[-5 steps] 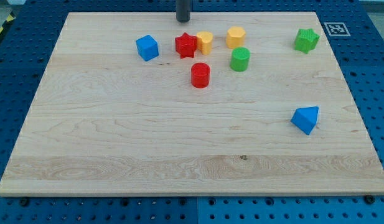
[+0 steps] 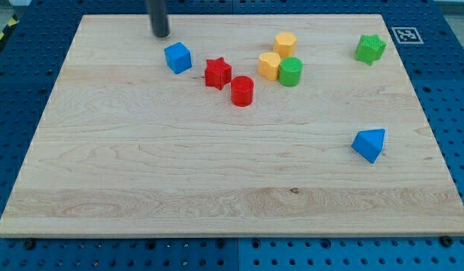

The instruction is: Move the blue cube to the top left of the red star

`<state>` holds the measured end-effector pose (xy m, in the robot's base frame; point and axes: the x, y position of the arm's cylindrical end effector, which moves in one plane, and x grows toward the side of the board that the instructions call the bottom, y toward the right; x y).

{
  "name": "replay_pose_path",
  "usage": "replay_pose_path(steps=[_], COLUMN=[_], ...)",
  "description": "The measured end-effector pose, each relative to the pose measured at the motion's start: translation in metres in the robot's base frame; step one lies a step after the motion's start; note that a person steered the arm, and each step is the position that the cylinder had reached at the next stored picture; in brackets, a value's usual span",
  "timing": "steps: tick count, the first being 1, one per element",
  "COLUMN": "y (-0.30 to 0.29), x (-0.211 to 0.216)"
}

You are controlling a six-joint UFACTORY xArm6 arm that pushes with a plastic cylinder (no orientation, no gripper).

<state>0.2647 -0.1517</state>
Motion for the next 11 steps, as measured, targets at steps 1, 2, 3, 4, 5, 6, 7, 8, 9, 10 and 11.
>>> replay_pose_path(steps=[1,2,3,4,5,6,7,8,9,10,11], y=[0.079,0.166,0.093,0.024,0.057,0.128,0.154,0.104,0.037,0.082,0.121], x=[0.056,0.069,0.047,0.084,0.135,0.129,0.102,0.102,0.097,0.055,0.043])
